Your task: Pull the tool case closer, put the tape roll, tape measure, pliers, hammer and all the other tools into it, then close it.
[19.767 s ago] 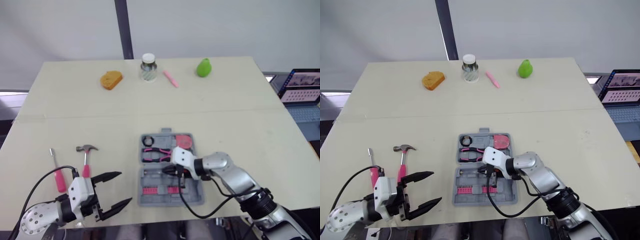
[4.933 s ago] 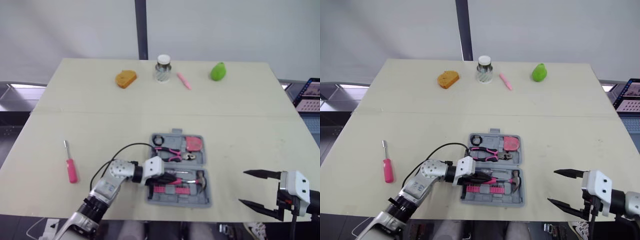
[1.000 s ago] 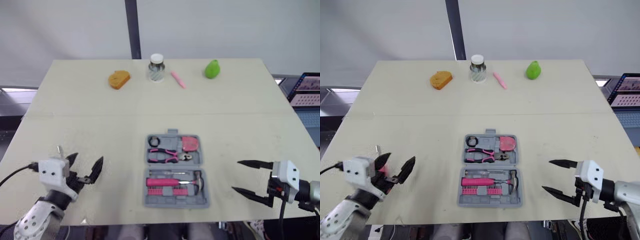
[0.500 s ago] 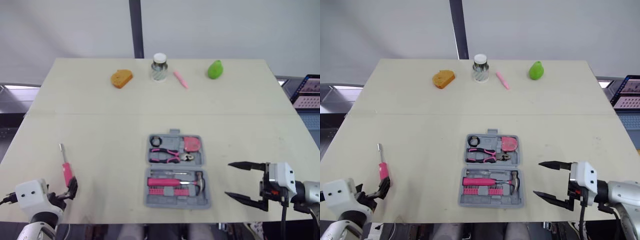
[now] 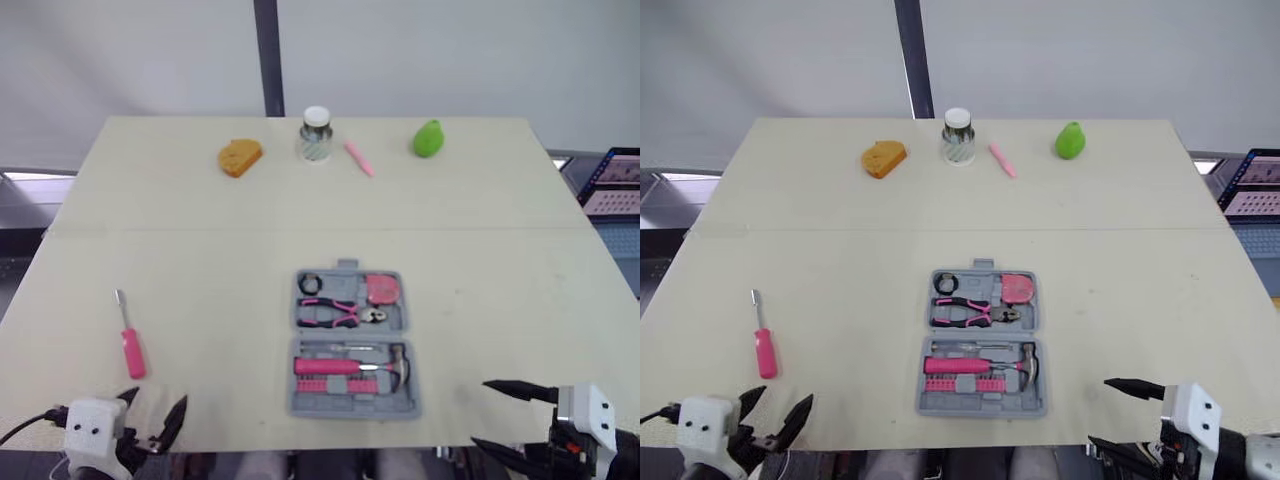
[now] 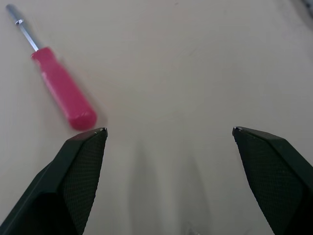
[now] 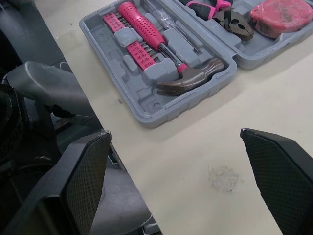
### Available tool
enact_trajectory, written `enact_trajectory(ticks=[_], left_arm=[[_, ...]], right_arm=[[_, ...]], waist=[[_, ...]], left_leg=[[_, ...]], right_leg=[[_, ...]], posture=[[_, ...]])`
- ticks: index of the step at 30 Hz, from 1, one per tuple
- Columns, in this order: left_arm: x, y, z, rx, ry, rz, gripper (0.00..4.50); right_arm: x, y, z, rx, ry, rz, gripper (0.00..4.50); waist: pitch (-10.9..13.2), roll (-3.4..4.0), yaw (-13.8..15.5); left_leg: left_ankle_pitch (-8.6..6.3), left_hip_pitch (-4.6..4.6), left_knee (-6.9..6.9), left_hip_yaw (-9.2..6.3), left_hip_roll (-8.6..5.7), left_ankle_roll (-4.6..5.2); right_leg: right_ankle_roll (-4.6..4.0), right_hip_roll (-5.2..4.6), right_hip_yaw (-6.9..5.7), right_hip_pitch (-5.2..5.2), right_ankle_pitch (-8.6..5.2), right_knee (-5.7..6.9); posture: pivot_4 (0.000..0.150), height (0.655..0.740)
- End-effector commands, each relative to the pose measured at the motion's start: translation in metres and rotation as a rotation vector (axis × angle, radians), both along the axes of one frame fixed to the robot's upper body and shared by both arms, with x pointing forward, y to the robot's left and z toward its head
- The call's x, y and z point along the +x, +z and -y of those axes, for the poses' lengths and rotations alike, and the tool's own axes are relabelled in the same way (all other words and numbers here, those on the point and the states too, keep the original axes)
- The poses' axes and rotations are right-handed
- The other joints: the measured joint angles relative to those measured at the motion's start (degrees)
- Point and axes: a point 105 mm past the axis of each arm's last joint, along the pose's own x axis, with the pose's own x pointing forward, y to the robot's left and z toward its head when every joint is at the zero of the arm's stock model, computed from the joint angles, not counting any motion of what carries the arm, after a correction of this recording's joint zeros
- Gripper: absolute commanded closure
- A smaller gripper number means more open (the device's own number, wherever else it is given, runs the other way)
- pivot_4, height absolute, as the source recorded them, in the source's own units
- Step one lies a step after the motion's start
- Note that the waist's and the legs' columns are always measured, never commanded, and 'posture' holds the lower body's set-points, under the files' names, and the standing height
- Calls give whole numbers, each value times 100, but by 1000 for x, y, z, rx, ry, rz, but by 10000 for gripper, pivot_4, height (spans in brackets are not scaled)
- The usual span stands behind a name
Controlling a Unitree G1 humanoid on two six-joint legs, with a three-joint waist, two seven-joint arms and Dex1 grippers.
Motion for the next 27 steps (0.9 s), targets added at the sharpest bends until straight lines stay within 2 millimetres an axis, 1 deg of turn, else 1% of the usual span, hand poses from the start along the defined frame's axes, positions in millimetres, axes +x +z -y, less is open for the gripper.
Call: enact_trajectory(ticks=[1, 5, 6, 10, 14, 21, 27], left_arm=[[10, 3, 1, 3, -42, 41, 1026], [24, 6, -4, -16, 10, 67, 1026], [27, 10, -6, -22, 42, 80, 1026], [35, 18, -22, -55, 231, 97, 1026], [38, 21, -28, -78, 317, 93, 1026], [34, 15, -37, -80, 421, 50, 1026], [43, 20, -49, -55, 509, 63, 1026]], right_arm=[[2, 7, -2, -12, -23, 62, 0], [6, 12, -5, -5, -36, 95, 0], [10, 16, -5, 1, -37, 116, 0], [25, 34, -12, 23, 28, 190, 0], [40, 49, -24, 55, 101, 239, 0], [54, 52, -32, 71, 180, 252, 0], [62, 51, -34, 77, 198, 254, 0]], waist=[[-6, 10, -5], [-11, 18, -4], [-11, 18, -5], [-10, 14, -17], [-13, 8, -4], [-18, -3, 16], [-22, -12, 8]], left_leg=[[-1, 1, 0, 0, 0, 2], [21, 3, 0, 0, 3, 6], [25, 3, 0, -1, 4, 8], [29, 9, 0, 1, 4, 14], [39, 13, 3, 0, 4, 14], [48, 18, 5, -2, -2, 13], [59, 19, 7, -4, -8, 12]], right_leg=[[1, 0, 2, 0, 1, 0], [22, 3, -2, 0, 12, 8], [26, 5, -4, 1, 14, 8], [33, 7, -3, 6, 17, 14], [34, 9, -6, 7, 18, 31], [35, 10, -9, 8, 19, 49], [36, 5, -8, 10, 19, 55]], posture=[[1500, 6950], [1500, 6950], [1500, 6950], [1500, 6950], [1500, 6950], [1500, 6950], [1500, 6950]])
